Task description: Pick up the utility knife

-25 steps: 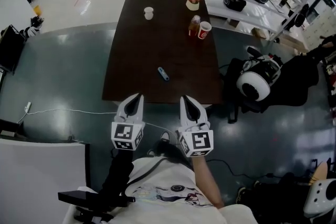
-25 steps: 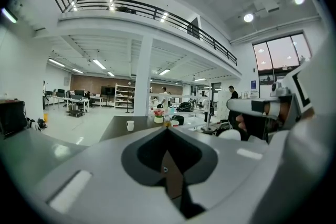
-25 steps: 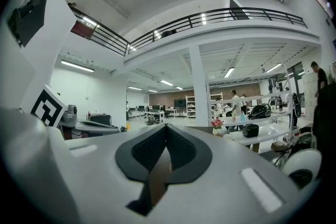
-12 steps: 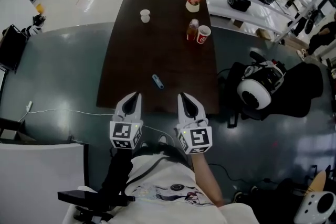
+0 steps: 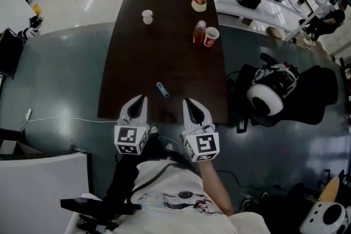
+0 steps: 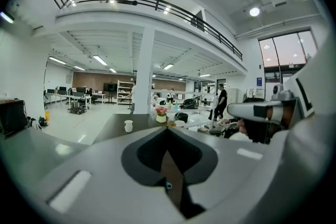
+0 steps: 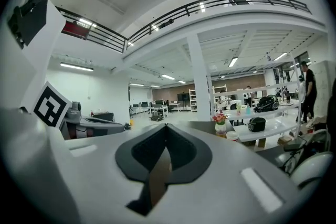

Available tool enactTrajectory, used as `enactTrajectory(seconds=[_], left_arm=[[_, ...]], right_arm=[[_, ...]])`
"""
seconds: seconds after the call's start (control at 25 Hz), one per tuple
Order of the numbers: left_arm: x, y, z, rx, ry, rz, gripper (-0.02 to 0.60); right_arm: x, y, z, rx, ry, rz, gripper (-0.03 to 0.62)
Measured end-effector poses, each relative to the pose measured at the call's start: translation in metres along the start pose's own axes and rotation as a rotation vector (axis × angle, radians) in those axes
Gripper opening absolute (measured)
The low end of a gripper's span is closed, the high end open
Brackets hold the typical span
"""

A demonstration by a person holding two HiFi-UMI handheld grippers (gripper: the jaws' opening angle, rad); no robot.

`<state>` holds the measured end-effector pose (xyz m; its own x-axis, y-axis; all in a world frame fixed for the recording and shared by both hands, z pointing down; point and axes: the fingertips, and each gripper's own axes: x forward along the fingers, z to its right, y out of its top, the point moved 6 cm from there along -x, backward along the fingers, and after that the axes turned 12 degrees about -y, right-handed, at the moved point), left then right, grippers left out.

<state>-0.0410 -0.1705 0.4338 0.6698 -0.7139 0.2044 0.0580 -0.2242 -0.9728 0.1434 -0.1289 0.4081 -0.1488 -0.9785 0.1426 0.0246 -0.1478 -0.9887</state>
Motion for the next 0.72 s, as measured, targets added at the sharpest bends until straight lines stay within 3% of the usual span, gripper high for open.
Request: enactTrajectory(seconds=[0.4, 0.72], left_arm=[[0.041, 0.016, -0.045, 0.003, -0.055, 0.008, -0.001], [0.063, -0.017, -0.093, -0.069, -0.085, -0.073, -0.001]], right_arm=[[0.061, 0.014, 0.000, -0.011, -0.052, 0.010, 0.002], [0.110, -0.022, -0.005, 0.001, -0.085, -0.118, 0.002]])
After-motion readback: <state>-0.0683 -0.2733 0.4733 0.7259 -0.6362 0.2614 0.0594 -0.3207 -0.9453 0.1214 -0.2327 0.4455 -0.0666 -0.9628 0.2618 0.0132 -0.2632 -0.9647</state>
